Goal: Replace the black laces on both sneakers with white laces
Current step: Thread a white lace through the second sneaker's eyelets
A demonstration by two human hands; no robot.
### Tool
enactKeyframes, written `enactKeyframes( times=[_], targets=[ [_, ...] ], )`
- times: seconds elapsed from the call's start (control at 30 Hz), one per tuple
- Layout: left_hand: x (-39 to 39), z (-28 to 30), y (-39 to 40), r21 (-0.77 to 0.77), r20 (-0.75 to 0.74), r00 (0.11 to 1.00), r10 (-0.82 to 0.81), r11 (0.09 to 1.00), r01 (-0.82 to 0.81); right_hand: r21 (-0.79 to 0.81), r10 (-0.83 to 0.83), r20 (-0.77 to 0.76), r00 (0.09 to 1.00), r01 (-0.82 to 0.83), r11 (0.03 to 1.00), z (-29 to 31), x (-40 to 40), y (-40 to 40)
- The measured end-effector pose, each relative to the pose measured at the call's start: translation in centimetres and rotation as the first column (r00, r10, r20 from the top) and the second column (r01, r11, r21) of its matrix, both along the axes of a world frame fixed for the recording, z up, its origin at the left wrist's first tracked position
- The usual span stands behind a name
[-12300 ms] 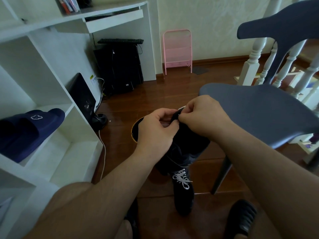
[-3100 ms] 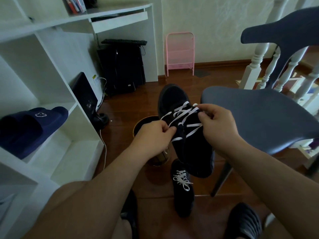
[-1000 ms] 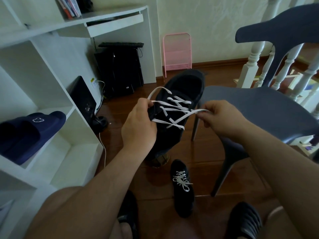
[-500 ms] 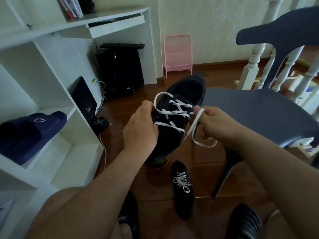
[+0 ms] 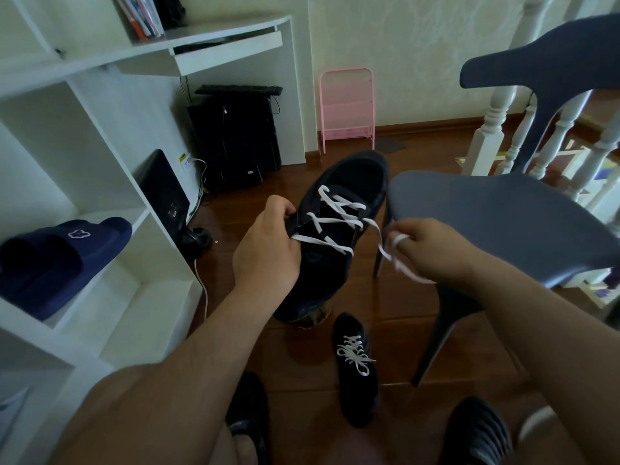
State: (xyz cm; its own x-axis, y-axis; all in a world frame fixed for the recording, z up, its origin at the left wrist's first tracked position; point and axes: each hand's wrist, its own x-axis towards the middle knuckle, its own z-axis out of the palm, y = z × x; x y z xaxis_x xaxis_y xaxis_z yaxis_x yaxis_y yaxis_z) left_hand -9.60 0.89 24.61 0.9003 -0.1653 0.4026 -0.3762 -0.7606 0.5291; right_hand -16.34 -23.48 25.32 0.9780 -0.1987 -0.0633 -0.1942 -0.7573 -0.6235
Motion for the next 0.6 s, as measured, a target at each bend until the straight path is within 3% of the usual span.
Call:
enactKeyframes(
  times=[0.1,0.27,0.37,0.47,0.6],
  targets=[
    [-0.3,-0.1,-0.4,0.028,0.002,1.0,-0.011,1.0,0.011,0.162,-0.012,0.187,0.982,-0.018,0.987,0.7,-0.2,2.0],
    [-0.4,-0.1,-0.5,0.019,-0.009,1.0,-0.022,1.0,0.022,0.164,0.008,0.204,0.979,-0.042,0.986,0.6,-0.1,2.6],
    [-0.3,0.2,-0.2,-0.012,0.02,1.0,-0.01,1.0,0.01,0.117,-0.012,0.149,0.989,-0.006,0.993,0.8,-0.1,1.9],
    [0.0,0.6,0.4,-0.046,0.049,0.998,0.024,0.999,-0.022,-0.045,-0.046,0.032,0.998,0.048,0.998,0.4,0.1,0.8],
    [-0.5,0.4,0.1,0.004,0.084,0.996,-0.023,1.0,0.022,-0.122,-0.042,-0.043,0.998,0.036,0.992,-0.1,0.3,0.6]
  ],
)
